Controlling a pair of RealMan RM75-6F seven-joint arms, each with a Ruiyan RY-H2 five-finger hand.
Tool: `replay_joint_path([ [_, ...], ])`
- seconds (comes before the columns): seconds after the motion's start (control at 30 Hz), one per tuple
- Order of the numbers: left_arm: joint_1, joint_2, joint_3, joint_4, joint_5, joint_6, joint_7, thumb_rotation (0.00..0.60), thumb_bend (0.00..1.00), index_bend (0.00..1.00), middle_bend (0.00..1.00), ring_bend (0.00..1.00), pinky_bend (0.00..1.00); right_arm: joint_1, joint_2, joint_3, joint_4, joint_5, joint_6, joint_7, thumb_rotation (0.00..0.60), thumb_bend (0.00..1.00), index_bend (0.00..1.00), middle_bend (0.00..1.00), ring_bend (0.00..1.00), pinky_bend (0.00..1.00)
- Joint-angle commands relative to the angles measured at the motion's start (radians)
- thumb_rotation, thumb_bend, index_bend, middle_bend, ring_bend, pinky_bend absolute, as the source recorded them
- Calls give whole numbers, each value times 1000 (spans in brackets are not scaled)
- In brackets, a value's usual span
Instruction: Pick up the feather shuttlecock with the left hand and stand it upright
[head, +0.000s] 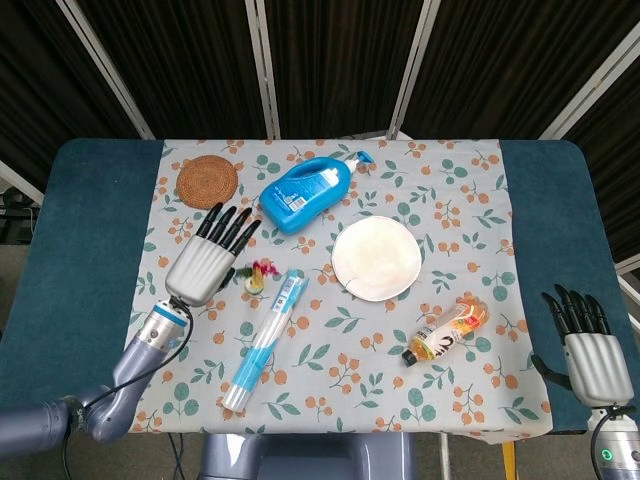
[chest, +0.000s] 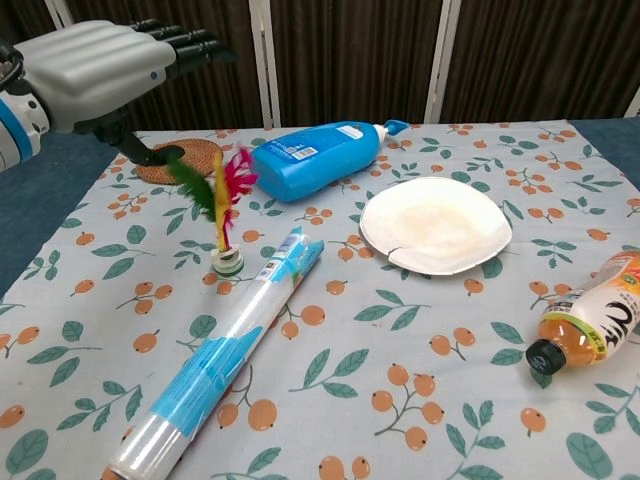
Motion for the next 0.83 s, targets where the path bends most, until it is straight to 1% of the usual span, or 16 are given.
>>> replay_joint_path([
  [0.03, 4, 18, -2, -22, 32, 17, -16, 600, 348, 0, 0, 0, 0, 0, 0, 0, 0, 0, 0, 0, 600, 126, 92, 0, 0, 0],
  [0.23, 39, 81, 20, -74, 74, 57, -19, 600, 347, 0, 0, 0, 0, -1, 1, 0, 0, 2, 1, -2, 600, 126, 92, 0, 0, 0],
  [0.33, 94, 140, 50, -127, 82, 106, -27, 600, 333, 0, 0, 0, 0, -1, 1, 0, 2, 2, -1, -4, 600, 126, 92, 0, 0, 0],
  [0.47, 211, 221, 114, -177, 113, 218, -101, 600, 282, 0, 0, 0, 0, 1, 2, -1, 1, 4, -5, -9, 600, 127, 90, 0, 0, 0],
  [0.5, 239, 234, 129, -177, 118, 243, -123, 600, 256, 0, 0, 0, 0, 1, 1, -1, 1, 4, -4, -11, 600, 126, 90, 0, 0, 0],
  [0.53, 282, 254, 155, -172, 125, 280, -157, 600, 231, 0, 0, 0, 0, 1, 1, -1, 0, 3, -4, -12, 600, 126, 90, 0, 0, 0],
  [0.63, 360, 293, 200, -158, 138, 346, -216, 600, 190, 0, 0, 0, 0, 2, -1, -1, 0, 1, -4, -19, 600, 126, 87, 0, 0, 0],
  [0.73, 449, 333, 246, -134, 145, 417, -305, 600, 139, 0, 0, 0, 0, 5, -3, -2, 1, -2, -6, -29, 600, 125, 82, 0, 0, 0],
  [0.83, 504, 358, 274, -92, 163, 446, -356, 600, 112, 0, 0, 0, 0, 8, -5, -4, 2, -6, -10, -38, 600, 120, 72, 0, 0, 0],
])
